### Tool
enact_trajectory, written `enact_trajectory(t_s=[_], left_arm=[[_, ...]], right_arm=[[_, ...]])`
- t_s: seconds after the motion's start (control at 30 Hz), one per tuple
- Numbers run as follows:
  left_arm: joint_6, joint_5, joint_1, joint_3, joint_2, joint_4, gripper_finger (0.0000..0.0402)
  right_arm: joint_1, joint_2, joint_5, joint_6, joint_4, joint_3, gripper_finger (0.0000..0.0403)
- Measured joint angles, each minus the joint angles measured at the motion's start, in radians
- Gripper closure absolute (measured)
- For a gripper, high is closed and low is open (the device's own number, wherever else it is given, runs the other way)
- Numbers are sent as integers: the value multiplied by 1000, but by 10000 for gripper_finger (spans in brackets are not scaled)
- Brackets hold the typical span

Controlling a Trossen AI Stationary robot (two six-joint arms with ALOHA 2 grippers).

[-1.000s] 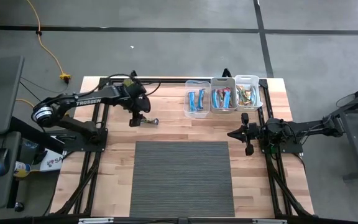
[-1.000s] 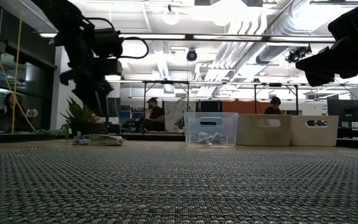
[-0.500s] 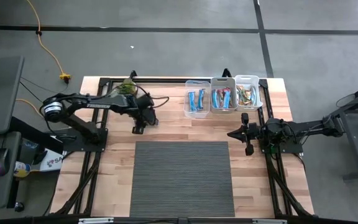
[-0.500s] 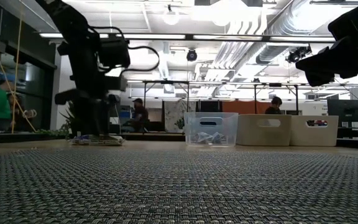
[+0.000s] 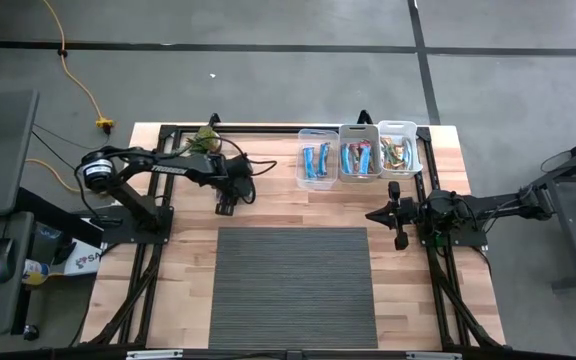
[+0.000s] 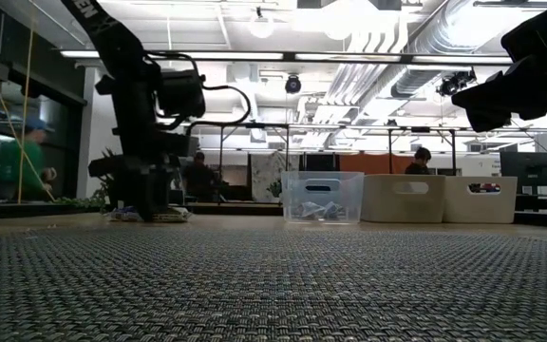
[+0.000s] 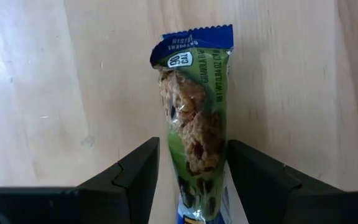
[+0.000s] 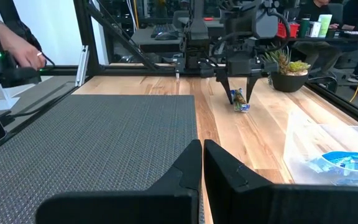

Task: Pick and place Granola Bars by type
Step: Put the blue granola bar into the transparent bin

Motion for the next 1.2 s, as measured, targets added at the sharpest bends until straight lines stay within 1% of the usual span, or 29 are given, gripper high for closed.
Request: enact_trajectory(t_s=[0.2, 0.5, 0.83, 0.97, 1.2], left_arm=[[-1, 28, 1, -1, 5, 2, 211], [-44, 91, 1, -3, 8, 4, 211], [-73, 109, 1, -1, 38, -4, 213], [-72, 112, 0, -1, 42, 0, 230], [-72, 110, -1, -2, 42, -1, 283]], right_arm=[[0, 0, 0, 0, 0, 0, 402], [0, 0, 0, 0, 0, 0, 402], [0, 0, 0, 0, 0, 0, 402], [0, 0, 0, 0, 0, 0, 402], [0, 0, 0, 0, 0, 0, 402]])
